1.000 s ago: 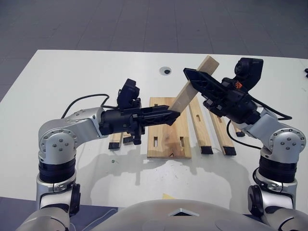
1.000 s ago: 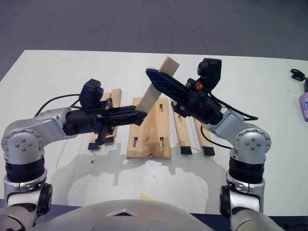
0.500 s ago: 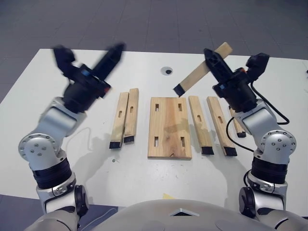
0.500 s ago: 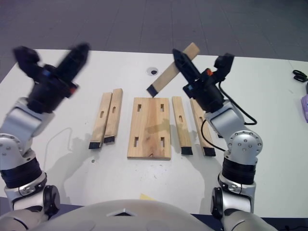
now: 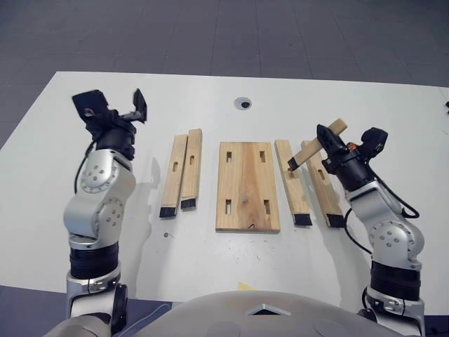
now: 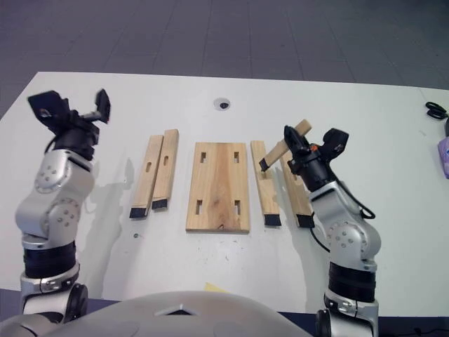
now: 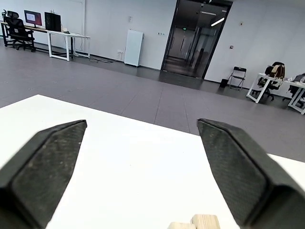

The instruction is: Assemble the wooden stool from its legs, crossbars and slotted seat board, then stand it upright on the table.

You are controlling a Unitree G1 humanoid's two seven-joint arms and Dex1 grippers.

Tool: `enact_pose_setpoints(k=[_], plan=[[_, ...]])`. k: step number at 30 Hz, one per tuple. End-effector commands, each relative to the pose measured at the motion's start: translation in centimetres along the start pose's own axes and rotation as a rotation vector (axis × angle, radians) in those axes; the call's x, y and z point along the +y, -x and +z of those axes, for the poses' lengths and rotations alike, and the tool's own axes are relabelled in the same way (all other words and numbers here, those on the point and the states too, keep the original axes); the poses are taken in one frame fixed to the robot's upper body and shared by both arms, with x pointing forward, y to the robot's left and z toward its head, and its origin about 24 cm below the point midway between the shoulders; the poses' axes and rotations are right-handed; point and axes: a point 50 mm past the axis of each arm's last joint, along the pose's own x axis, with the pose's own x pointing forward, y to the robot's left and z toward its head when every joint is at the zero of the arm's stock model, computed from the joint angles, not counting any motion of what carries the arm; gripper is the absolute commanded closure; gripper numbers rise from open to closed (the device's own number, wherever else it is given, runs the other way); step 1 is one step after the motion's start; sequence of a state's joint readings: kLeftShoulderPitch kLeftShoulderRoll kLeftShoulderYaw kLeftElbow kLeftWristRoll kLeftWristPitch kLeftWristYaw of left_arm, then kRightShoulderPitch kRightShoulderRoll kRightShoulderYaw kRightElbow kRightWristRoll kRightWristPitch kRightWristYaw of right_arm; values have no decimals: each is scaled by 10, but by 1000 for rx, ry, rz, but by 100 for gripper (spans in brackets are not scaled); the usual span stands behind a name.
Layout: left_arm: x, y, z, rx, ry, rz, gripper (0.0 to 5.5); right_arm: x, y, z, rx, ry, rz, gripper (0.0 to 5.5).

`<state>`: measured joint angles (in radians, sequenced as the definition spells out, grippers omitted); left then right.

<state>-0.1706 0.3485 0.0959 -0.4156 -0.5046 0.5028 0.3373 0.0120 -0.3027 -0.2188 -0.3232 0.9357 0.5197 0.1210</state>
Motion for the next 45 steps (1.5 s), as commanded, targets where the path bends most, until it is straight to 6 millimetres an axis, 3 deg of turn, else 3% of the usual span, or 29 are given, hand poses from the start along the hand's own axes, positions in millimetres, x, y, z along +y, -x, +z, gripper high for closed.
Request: enact_pose_setpoints(k=[1, 10, 15, 24, 28, 33, 39, 40, 45], plan=[[-2, 5, -13, 31, 6, 13, 22, -7, 8, -11, 11, 45, -44, 508], [-15, -2, -16, 44, -11, -61, 10, -10, -2, -14, -91, 35, -126, 508], [-22, -2, -20, 55, -20, -84, 10, -18, -3, -34, 30, 243, -201, 508], [-21, -1, -25, 63, -81, -60, 10, -28, 9, -58, 148, 519, -265, 508], [-22, -1, -25, 59, -127, -70, 10, -38, 26, -69, 178, 541, -373, 508], [-23, 0, -28, 64, -147, -76, 10, -41, 28, -76, 163, 478, -392, 508], [-21, 0, -28, 64, -154, -70, 10, -30, 14, -52, 8, 412, -334, 508], [-20, 0, -29, 67, -155, -69, 10, -26, 8, -44, -33, 402, -320, 471], [-27, -1, -27, 63, -120, -132, 10, 7, -20, 2, -229, 351, -207, 395]])
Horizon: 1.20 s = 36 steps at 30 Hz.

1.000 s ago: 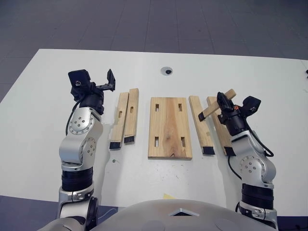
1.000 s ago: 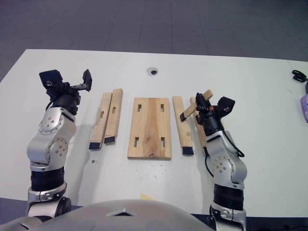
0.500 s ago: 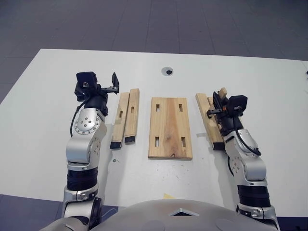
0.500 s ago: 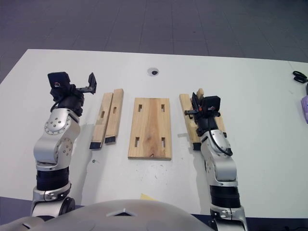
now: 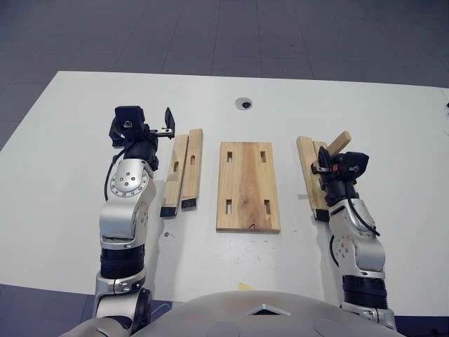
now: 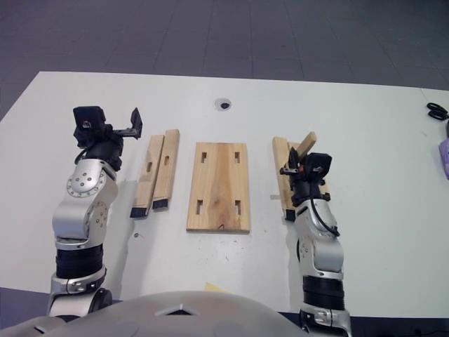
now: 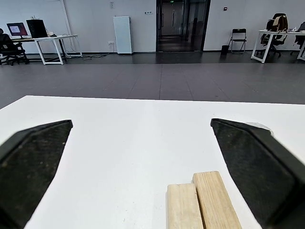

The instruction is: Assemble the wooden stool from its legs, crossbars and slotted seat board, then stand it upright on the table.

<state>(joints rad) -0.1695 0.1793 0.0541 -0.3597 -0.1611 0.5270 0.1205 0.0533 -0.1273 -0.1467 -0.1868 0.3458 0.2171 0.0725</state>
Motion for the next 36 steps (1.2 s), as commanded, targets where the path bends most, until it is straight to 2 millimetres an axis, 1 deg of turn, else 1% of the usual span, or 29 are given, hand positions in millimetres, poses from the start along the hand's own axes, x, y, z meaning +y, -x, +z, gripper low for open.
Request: enact_pose_setpoints(k=[1, 4, 8, 10, 12, 13, 15, 17, 19, 21, 24, 25, 26, 27, 29, 30, 31, 32, 34, 36], plan=[[-6, -1, 1, 7, 35, -52, 10, 22, -20, 55, -197, -24, 74, 385], [-12, -2, 3, -4, 39, -80, 10, 33, -27, 94, -312, -27, 112, 330], [-13, -3, 4, -10, 33, -86, 10, 43, -33, 145, -455, -30, 141, 267], [-13, -4, 4, -14, 25, -87, 10, 45, -35, 162, -498, -12, 144, 236], [-13, -5, 4, -14, 26, -81, 10, 45, -39, 169, -509, -3, 149, 204], [-14, -5, 4, -14, 29, -80, 10, 45, -41, 169, -502, -3, 152, 192], [-15, -6, 3, -13, 30, -84, 10, 43, -44, 166, -477, -12, 149, 165], [-17, -6, 2, -10, 25, -89, 10, 46, -46, 161, -450, -16, 158, 128], [-19, -5, 1, -6, 22, -90, 10, 49, -47, 152, -414, -7, 173, 98], [-18, -5, -1, 0, 18, -87, 10, 48, -49, 139, -363, -8, 167, 68], [-16, -6, -2, 8, 10, -83, 10, 46, -51, 109, -260, 21, 143, 20], [-16, -6, -2, 11, 2, -85, 10, 44, -52, 94, -211, 47, 134, 11], [-16, -6, -3, 13, -1, -87, 10, 40, -53, 77, -155, 57, 114, 11], [-17, -7, -3, 14, -4, -89, 10, 35, -53, 65, -127, 89, 103, 11], [-16, -8, -4, 19, -1, -88, 10, 23, -53, 41, -45, 90, 72, 11], [-16, -8, -5, 23, -3, -86, 10, 19, -53, 34, -22, 94, 66, 11], [-16, -8, -6, 26, -5, -89, 10, 18, -52, 30, -9, 60, 74, 11], [-17, -8, -7, 31, -1, -93, 10, 21, -51, 32, -22, 46, 94, 11], [-17, -7, -8, 36, 1, -95, 10, 31, -51, 43, -71, -2, 145, 11], [-18, -7, -9, 38, 2, -94, 10, 35, -53, 57, -129, -18, 159, 11]])
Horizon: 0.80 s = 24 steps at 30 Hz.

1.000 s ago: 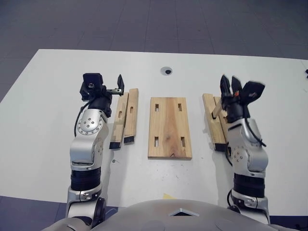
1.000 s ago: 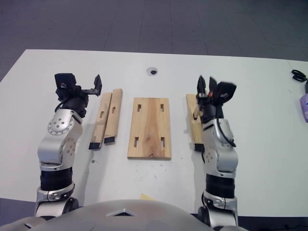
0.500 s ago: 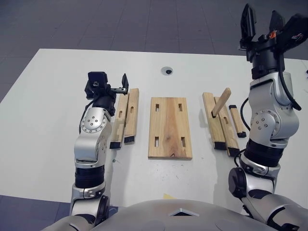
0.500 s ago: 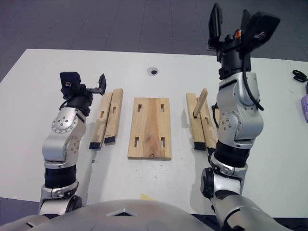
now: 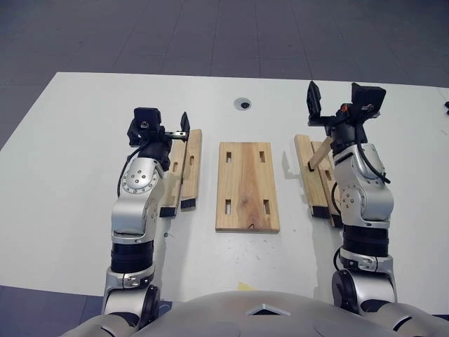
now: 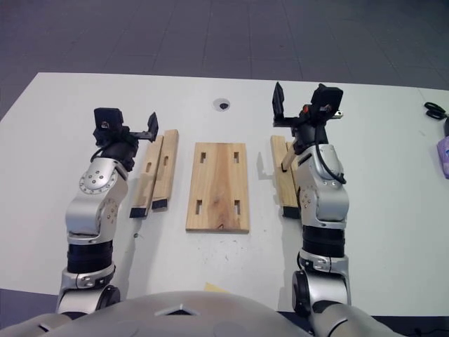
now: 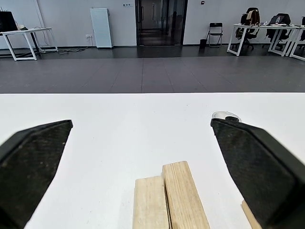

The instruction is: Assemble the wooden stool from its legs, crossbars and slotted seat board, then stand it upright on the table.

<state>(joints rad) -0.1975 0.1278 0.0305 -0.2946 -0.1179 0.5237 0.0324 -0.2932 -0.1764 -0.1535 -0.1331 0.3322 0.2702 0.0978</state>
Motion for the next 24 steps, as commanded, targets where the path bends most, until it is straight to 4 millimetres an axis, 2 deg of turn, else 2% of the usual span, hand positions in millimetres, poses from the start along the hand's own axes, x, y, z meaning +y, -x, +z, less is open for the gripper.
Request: enact_pose_setpoints(k=[1, 4, 8, 11, 13, 16, 19, 22, 24], plan=[[-1, 0, 0, 0, -6, 3, 10, 2, 1, -7, 41, -87, -8, 11], [-3, -1, 1, -4, -4, -5, 10, -2, -5, 23, -59, -112, -3, 11], [-4, 3, 0, -4, -4, -4, 10, -11, -4, 76, -201, -177, 59, 11], [-2, 7, -3, 5, -5, 8, 10, -22, 2, 90, -211, -74, 55, 11], [-3, 11, -5, 9, -10, 6, 10, -32, 9, 80, -147, -75, 45, 11], [-5, 17, -8, 22, 0, 12, 10, -45, 33, 45, 39, -92, 120, 11], [-2, 24, -14, 42, 20, 39, 10, -63, 57, 15, 170, -39, 81, 11], [2, 28, -19, 59, 12, 53, 10, -60, 88, -12, 327, -33, 175, 11], [4, 30, -21, 68, 8, 58, 10, -56, 105, -23, 406, -38, 251, 11]])
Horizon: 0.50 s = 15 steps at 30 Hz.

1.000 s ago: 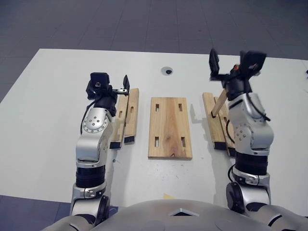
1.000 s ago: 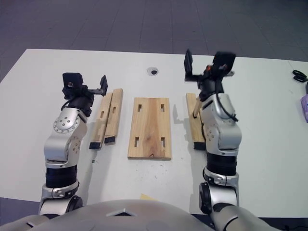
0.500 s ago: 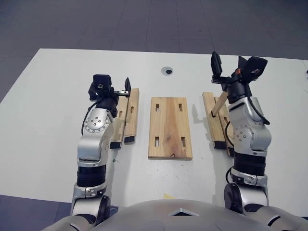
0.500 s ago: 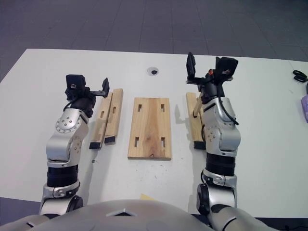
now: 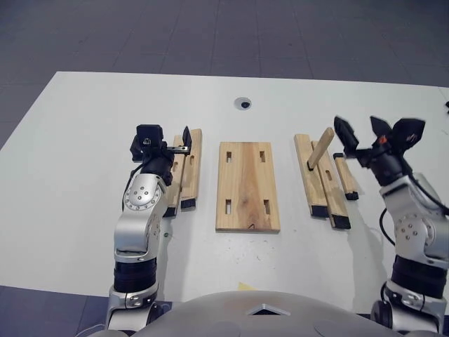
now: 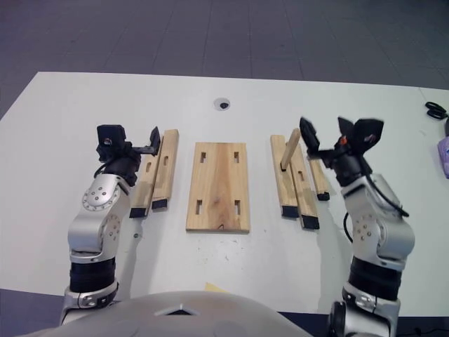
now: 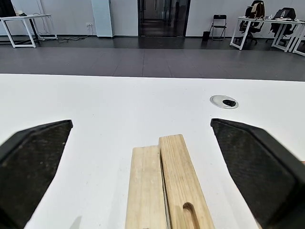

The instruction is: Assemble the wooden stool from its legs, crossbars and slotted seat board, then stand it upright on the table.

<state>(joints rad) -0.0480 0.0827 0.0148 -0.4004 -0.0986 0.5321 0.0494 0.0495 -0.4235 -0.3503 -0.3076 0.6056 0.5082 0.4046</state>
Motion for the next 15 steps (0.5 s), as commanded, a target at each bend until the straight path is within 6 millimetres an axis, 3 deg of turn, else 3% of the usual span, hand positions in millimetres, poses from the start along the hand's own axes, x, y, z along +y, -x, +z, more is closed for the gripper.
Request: enact_pose_setpoints(k=[1, 15], plan=[[7, 5, -4, 23, -20, 28, 10, 10, 23, -29, 161, 18, 132, 11], [2, 8, -10, 42, -38, 35, 10, 19, 34, -53, 333, 69, 218, 11]])
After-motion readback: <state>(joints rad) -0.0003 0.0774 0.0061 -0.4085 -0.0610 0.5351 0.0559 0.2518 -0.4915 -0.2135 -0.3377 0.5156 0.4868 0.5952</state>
